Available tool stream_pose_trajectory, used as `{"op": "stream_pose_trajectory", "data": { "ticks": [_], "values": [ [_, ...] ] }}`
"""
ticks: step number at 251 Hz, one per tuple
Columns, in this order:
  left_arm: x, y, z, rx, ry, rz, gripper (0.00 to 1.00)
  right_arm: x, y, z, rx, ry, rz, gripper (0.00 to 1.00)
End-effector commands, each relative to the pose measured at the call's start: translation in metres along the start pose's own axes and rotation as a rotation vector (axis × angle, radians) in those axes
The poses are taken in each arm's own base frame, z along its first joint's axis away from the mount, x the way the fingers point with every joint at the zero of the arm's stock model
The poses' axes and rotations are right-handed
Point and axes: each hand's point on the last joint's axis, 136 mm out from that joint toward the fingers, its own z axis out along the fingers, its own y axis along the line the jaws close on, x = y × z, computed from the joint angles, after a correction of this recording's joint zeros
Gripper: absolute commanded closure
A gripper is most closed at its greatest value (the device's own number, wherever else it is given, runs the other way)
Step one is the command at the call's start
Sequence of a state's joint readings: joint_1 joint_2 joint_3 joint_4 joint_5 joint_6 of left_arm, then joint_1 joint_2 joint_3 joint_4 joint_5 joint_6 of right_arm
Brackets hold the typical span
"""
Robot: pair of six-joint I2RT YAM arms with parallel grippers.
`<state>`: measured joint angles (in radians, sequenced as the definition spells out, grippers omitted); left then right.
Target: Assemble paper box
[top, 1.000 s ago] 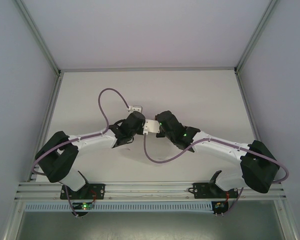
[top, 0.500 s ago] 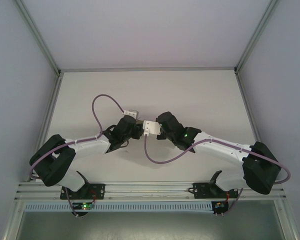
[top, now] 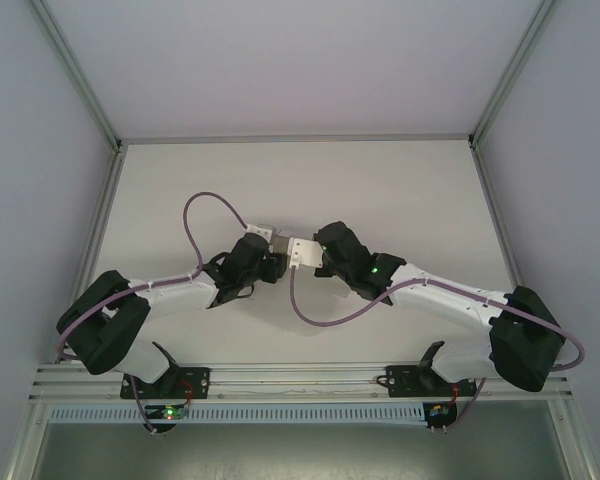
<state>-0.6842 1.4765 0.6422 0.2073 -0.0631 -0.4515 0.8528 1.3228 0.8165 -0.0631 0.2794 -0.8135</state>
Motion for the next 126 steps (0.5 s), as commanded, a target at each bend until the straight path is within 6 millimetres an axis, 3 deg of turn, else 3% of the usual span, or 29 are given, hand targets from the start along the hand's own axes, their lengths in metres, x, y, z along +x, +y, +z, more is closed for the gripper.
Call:
{"op": "stream_pose_trajectory", "data": {
  "ticks": [1,62,83,126],
  "values": [
    [-0.025,-0.002,-0.005,-0.003,-0.051,0.002,0.49,-0.007,-0.008,-0.002,0.010,-0.011,0.023,1.00],
    [-0.028,0.005,-0.007,-0.055,-0.052,0.017,0.52,-0.009,-0.010,-0.004,0.024,-0.023,0.024,1.00],
    [-0.022,0.010,0.000,-0.082,-0.028,0.012,0.77,-0.011,-0.012,-0.006,0.029,-0.033,0.028,1.00],
    [-0.011,0.034,0.011,-0.227,0.008,0.038,0.90,-0.012,-0.013,-0.008,0.029,-0.033,0.030,1.00]
  ]
}}
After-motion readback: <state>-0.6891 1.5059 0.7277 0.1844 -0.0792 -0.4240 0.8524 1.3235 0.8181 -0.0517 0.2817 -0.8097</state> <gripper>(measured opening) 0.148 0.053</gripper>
